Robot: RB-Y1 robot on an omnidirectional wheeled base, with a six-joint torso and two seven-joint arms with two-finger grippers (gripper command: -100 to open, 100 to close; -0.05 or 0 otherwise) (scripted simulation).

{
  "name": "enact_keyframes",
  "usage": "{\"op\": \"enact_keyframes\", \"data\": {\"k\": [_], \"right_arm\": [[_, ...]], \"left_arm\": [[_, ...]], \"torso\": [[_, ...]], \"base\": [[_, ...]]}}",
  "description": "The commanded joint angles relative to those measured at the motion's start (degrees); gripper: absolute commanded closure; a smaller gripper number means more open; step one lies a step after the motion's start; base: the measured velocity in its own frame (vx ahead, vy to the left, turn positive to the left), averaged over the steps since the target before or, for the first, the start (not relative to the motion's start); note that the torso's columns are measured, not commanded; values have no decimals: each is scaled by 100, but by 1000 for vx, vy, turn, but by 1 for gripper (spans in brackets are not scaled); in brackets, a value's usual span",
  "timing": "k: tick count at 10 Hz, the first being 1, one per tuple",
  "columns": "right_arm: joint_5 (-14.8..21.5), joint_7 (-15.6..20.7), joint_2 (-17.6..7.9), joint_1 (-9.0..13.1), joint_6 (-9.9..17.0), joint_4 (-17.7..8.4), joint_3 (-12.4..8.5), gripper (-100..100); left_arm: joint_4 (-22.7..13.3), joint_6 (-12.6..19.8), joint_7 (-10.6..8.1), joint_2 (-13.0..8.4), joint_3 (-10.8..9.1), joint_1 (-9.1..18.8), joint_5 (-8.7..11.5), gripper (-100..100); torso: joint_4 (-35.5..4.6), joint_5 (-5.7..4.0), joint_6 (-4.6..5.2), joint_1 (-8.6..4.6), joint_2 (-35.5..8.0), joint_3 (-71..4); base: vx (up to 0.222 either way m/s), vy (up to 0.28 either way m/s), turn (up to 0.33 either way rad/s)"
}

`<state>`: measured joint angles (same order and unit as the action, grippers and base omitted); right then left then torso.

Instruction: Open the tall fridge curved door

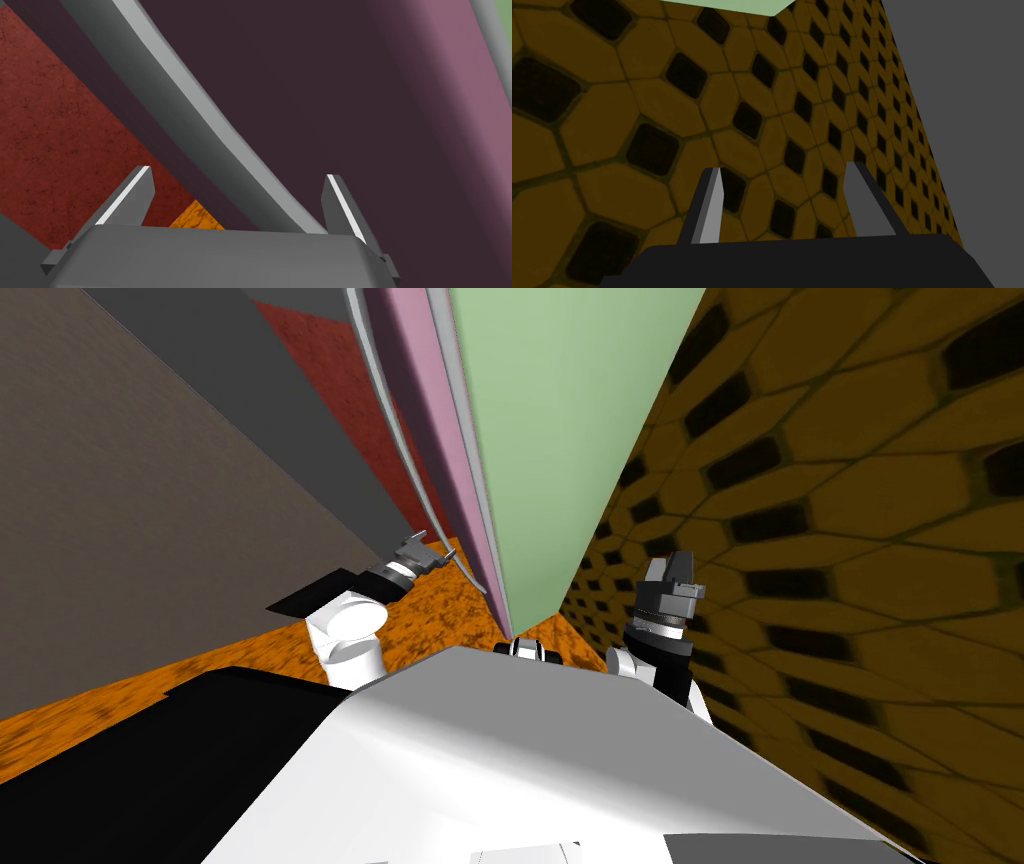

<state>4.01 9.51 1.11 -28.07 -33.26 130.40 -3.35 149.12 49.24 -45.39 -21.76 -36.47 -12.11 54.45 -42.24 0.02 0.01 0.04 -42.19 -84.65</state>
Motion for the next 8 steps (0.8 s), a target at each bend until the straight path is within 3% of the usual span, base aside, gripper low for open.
{"op": "enact_keyframes", "data": {"k": [1, 3, 4, 5, 8], "right_arm": [[0, 0, 0, 1, 0, 0, 0, 0], [0, 0, -2, 5, 1, -1, 0, 0], [0, 0, -2, 3, 1, -1, -1, 0], [0, 0, -2, 4, 1, -2, -1, 0], [0, 0, -2, 1, 1, -1, -2, 0]], "left_arm": [[-285, -139, 288, -250, -114, 217, 128, 100], [-614, -139, 290, -250, -114, 217, 128, 100], [-810, -285, 557, -502, -238, 442, 253, 100], [-973, -285, 578, -502, -238, 442, 253, 100], [-1350, -285, 578, -502, -238, 442, 253, 100]], "torso": [[-11, -3, 0, 0, -20, 11], [-31, -17, 11, 49, -5, -14], [-16, -4, -12, 46, 17, -20], [-14, -15, 17, 26, 39, -39], [20, -2, 4, 5, 82, -55]], "base": [[-140, 82, -346], [-197, 186, -304], [-197, 177, -324], [-234, 209, -412], [-110, 117, -11]]}}
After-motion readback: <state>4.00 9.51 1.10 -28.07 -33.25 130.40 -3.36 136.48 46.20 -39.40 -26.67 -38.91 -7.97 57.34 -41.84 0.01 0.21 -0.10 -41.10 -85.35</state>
